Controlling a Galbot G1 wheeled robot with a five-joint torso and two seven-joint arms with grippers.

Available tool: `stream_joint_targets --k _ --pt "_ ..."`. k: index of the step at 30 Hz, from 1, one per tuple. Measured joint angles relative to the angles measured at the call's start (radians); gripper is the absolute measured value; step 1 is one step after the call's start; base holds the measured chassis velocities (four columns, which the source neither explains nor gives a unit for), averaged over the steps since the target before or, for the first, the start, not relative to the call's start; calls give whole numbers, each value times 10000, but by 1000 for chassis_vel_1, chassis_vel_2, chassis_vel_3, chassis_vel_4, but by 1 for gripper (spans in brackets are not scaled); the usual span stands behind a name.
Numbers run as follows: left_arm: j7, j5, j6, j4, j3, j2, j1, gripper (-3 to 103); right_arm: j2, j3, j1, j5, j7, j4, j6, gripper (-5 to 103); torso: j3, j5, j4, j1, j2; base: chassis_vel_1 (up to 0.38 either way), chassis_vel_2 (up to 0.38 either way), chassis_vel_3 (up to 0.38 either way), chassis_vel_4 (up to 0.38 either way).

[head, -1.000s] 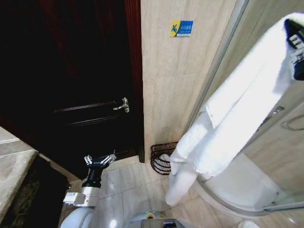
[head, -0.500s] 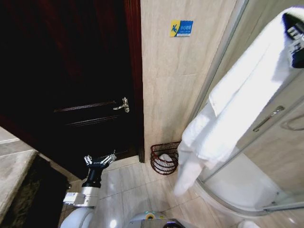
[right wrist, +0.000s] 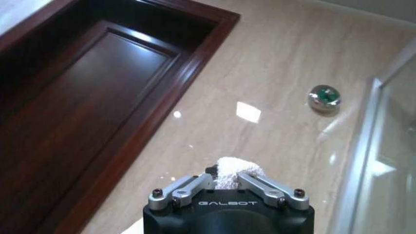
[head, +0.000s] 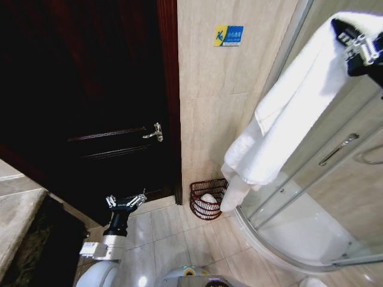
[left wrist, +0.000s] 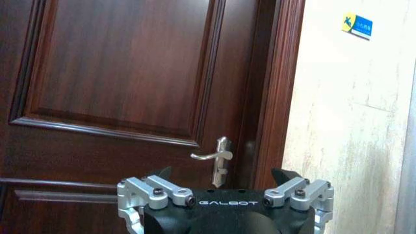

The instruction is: Discard the used towel into the hamper.

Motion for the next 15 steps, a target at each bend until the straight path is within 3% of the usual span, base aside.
stream_joint_targets --k 8,15 --pt "0 0 -1 0 0 -1 0 100 -892 536 -320 540 -20 -774 218 2 0 -7 3 0 0 0 0 0 0" --pt "0 0 0 0 0 0 0 100 -852 453 -353 663 -18 -655 237 2 0 -4 4 0 0 56 55 50 50"
